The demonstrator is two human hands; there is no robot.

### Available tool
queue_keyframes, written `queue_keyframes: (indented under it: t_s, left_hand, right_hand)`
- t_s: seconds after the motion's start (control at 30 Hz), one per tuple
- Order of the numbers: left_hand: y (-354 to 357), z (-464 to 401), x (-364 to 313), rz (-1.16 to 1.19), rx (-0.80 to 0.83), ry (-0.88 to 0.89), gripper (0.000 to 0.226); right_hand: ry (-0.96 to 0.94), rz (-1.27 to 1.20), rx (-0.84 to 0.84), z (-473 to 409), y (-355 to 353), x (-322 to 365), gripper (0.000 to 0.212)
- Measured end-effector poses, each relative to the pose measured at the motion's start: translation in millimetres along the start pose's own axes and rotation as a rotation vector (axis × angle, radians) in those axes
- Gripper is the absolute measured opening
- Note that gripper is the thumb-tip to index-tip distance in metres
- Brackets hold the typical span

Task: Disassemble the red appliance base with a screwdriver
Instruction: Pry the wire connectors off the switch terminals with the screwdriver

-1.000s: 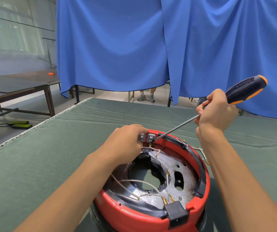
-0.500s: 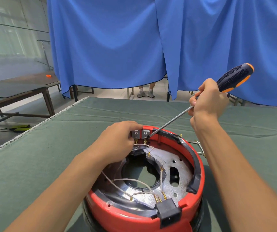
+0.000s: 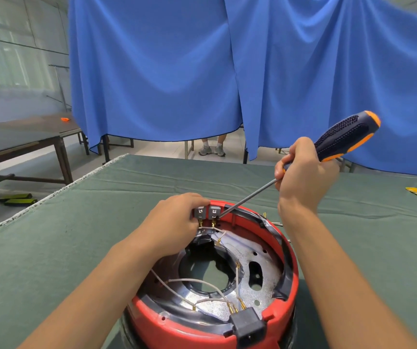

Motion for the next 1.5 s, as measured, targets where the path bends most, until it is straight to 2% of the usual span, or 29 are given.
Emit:
queue_keyframes:
  t_s: [0.13, 0.27, 0.4, 0.57, 0.8, 1.2, 1.33, 1.5]
  left_hand:
    - [-0.8, 0.6, -2.0, -0.007, 0.014, 0.010, 0.053]
    - [-0.8, 0.9, -2.4, -0.034, 0.030, 0.014, 0.054]
    - [-2.4, 1.7, -4.7, -0.044, 0.037, 0.020, 0.053]
    - [-2.7, 2.7, -6.3, -0.032, 0.035, 0.014, 0.054]
    - [-1.2, 0.6, -1.7, -0.005, 0.031, 0.016, 0.056]
    - [-3.5, 1.8, -2.8, 0.006, 0.033, 0.006, 0.053]
    - [-2.2, 3.1, -1.7, 0.016, 0.033, 0.000, 0.053]
    - [-3.7, 2.4, -3.3, 0.005, 0.030, 0.003, 0.054]
  right_hand:
    - [-0.060, -0.011, 0.003, 10.2, -1.6, 3.5, 0.019]
    - [-0.125, -0.017, 0.030, 20.3, -3.2, 6.0, 0.032]
    - [-0.171, 0.034, 0.074, 21.7, -1.8, 9.0, 0.031]
    - [-0.066, 0.091, -0.008, 3.4, 3.7, 4.6, 0.019]
    - [0.053, 0.169, -0.047, -25.6, 9.9, -10.7, 0.026]
    - [0.167, 0.100, -0.129, -30.9, -2.8, -24.2, 0.023]
    - [0.108, 0.061, -0.143, -20.3, -5.8, -19.9, 0.024]
    - [-0.087, 0.024, -0.094, -3.3, -0.4, -3.8, 0.021]
Point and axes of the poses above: each hand's wrist, its own z-axis away from the middle knuckle, its own y-axis out of the palm, x = y × z, the point moved 3 cm from there along -z, towards the middle knuckle, and after that the axes turned 10 degrees about x, right-handed, at the moved point
